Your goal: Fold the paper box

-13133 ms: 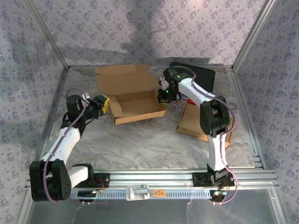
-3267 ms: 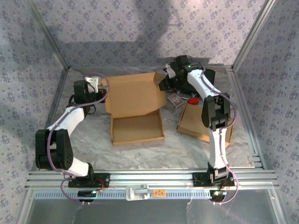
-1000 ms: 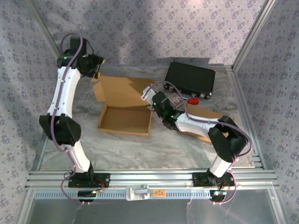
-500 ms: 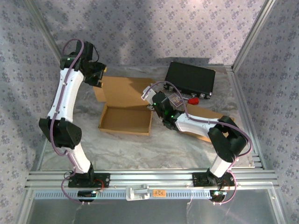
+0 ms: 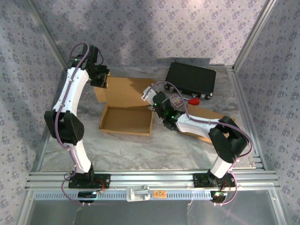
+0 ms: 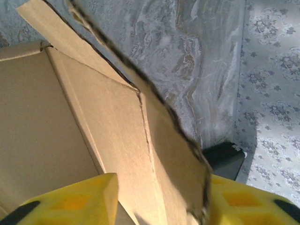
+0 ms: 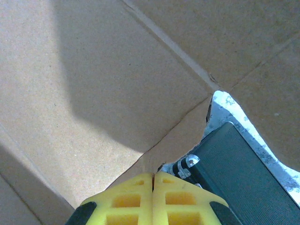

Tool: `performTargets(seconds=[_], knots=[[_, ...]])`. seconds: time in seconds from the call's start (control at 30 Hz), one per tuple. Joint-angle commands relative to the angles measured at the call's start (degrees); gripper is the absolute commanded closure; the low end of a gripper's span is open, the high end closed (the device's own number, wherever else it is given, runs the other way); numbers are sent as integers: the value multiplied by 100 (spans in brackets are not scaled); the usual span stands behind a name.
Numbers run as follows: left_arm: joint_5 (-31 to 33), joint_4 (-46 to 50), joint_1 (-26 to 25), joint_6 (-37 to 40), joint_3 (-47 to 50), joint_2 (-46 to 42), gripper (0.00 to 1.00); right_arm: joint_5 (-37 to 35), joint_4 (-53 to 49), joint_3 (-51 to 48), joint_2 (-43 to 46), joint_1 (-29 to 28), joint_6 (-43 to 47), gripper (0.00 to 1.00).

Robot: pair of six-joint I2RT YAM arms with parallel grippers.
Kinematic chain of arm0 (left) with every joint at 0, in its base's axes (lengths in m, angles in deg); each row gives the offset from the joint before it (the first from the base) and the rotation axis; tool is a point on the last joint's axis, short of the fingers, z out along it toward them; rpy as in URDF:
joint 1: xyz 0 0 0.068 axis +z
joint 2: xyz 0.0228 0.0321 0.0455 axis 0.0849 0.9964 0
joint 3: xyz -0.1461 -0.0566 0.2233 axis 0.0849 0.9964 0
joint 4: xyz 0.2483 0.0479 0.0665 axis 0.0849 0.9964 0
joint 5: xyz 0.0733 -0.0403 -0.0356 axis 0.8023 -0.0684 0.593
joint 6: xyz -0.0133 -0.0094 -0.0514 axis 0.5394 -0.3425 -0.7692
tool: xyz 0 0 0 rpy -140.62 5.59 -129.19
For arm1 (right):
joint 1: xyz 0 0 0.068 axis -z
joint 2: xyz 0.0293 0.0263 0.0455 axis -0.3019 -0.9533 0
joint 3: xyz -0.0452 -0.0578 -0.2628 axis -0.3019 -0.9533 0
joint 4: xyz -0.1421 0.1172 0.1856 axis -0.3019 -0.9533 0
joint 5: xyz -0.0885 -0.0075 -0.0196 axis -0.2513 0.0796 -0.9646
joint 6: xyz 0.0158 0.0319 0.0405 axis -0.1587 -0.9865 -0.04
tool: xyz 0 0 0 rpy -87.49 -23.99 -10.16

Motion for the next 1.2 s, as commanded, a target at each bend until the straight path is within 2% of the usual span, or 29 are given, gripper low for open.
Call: performTargets(seconds=[0.0,0.1,0.17,0.23,0.3,0.37,0.47,0.5,0.63,0.77,0.8,0.9,1.0,1.1,1.17], knots=[[-138,-270,-1,-111,148,-265,63,-206,91,143,-93,-23,11,100],[-168,-530,5,-169,597,-550,79,-206,-172,267,-21,14,-280,96],[-159,-643,18,-220,882,-788,86,-144,-503,349,87,25,-643,91],[-222,-812,41,-248,1218,-1030,94,-66,-882,428,236,34,-1116,83],[-300,-1027,54,-286,1537,-1228,98,92,-1245,459,399,50,-1616,73],[-401,-1156,74,-303,1765,-1359,99,277,-1647,486,614,69,-2054,65],[-467,-1186,86,-269,1943,-1498,99,735,-2054,357,1112,158,-2745,46],[-475,-1215,84,-314,2007,-1554,99,956,-2176,308,1277,233,-2996,44],[-502,-1541,70,-575,2526,-1829,98,1986,-2621,70,1977,701,-4180,44],[-477,-1855,58,-756,2936,-2050,99,2299,-2765,-210,2444,783,-4888,44],[-458,-1911,56,-771,3001,-2093,98,2393,-2696,-307,2499,770,-4854,44],[-423,-1919,59,-723,3049,-2127,99,2716,-2197,-855,2643,836,-3963,43],[-482,-2014,60,-702,3146,-2132,99,3580,-1800,-1219,2551,1481,-3252,41],[-477,-2056,38,-693,3255,-2184,99,3523,-1311,-1370,2347,1611,-2045,37],[-441,-2049,29,-667,3311,-2242,99,3855,-959,-1352,2050,1728,-1365,33]])
